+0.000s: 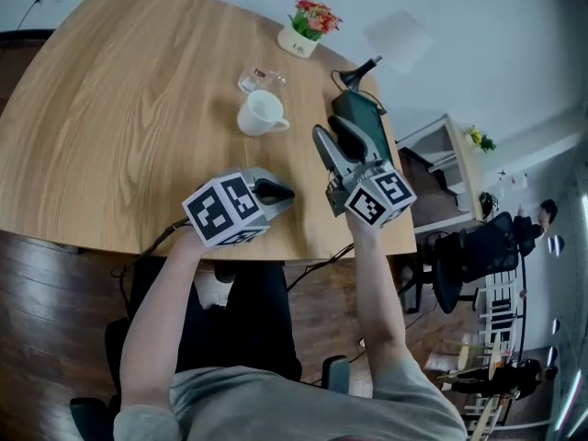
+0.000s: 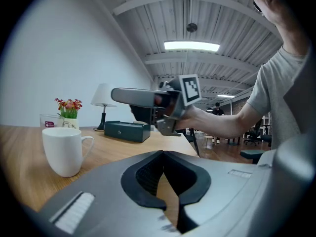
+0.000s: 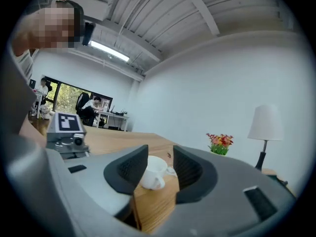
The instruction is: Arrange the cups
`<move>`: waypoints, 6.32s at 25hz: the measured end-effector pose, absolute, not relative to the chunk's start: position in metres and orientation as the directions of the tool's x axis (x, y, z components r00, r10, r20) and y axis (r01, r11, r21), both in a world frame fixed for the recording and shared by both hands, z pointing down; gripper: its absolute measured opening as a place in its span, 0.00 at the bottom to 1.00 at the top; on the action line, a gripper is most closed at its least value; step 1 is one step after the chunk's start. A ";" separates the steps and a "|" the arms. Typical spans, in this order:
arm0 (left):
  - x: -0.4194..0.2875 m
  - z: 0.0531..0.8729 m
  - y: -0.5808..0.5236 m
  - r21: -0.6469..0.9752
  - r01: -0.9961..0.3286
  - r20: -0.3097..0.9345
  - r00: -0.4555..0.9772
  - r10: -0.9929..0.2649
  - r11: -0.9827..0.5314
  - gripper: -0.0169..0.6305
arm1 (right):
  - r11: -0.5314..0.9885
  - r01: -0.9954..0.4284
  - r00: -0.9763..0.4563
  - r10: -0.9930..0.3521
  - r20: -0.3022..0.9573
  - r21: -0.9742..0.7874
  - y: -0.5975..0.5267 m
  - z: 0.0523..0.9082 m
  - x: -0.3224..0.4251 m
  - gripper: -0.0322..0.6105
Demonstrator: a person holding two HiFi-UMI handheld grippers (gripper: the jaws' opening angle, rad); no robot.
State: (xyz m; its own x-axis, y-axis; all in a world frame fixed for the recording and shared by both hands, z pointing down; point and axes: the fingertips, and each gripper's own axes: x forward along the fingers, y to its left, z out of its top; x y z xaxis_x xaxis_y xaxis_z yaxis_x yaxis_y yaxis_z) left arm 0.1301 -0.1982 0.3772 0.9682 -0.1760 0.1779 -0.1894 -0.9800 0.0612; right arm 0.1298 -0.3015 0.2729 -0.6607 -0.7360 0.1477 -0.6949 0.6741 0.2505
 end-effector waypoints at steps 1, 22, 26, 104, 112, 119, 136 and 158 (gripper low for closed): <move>0.129 0.378 -0.198 0.061 -0.190 0.180 0.968 -0.177 -0.980 0.04 | 0.676 -0.694 -0.657 -0.736 0.164 0.249 -0.317 0.274 0.129 0.28; 0.129 0.376 -0.193 0.069 -0.187 0.173 0.970 -0.172 -0.980 0.04 | 0.790 -0.541 -0.619 -0.606 0.499 0.289 -0.482 0.367 0.091 0.18; 0.129 0.375 -0.194 0.069 -0.189 0.173 0.969 -0.175 -0.980 0.04 | 0.809 -0.533 -0.646 -0.578 0.498 0.247 -0.482 0.367 0.089 0.15; 0.125 0.379 -0.195 0.062 -0.185 0.173 0.970 -0.172 -0.981 0.04 | 0.180 -0.953 -0.061 -0.901 0.430 0.243 -0.458 0.303 0.452 0.17; 0.125 0.379 -0.195 0.062 -0.184 0.174 0.970 -0.171 -0.981 0.04 | 0.227 -0.937 -0.099 -0.901 0.423 0.266 -0.452 0.303 0.452 0.17; 0.125 0.379 -0.194 0.063 -0.183 0.172 0.970 -0.171 -0.981 0.04 | 0.284 -0.915 -0.141 -0.892 0.430 0.288 -0.457 0.304 0.448 0.18; 0.128 0.375 -0.197 0.059 -0.190 0.169 0.970 -0.177 -0.980 0.04 | 0.741 -0.646 -0.654 -0.660 0.369 0.180 -0.325 0.304 0.230 0.27; 0.128 0.379 -0.196 0.060 -0.183 0.177 0.970 -0.170 -0.981 0.04 | 0.866 -0.434 -0.708 -0.498 0.501 0.247 -0.344 0.383 0.095 0.25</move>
State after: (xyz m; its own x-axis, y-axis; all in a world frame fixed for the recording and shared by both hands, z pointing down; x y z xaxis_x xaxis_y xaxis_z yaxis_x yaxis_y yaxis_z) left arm 0.1283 -0.1963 0.3788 0.9696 -0.1697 0.1765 -0.1827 -0.9813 0.0604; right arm 0.0955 -0.3438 0.3826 -0.7079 -0.4978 0.5010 -0.4344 0.8662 0.2469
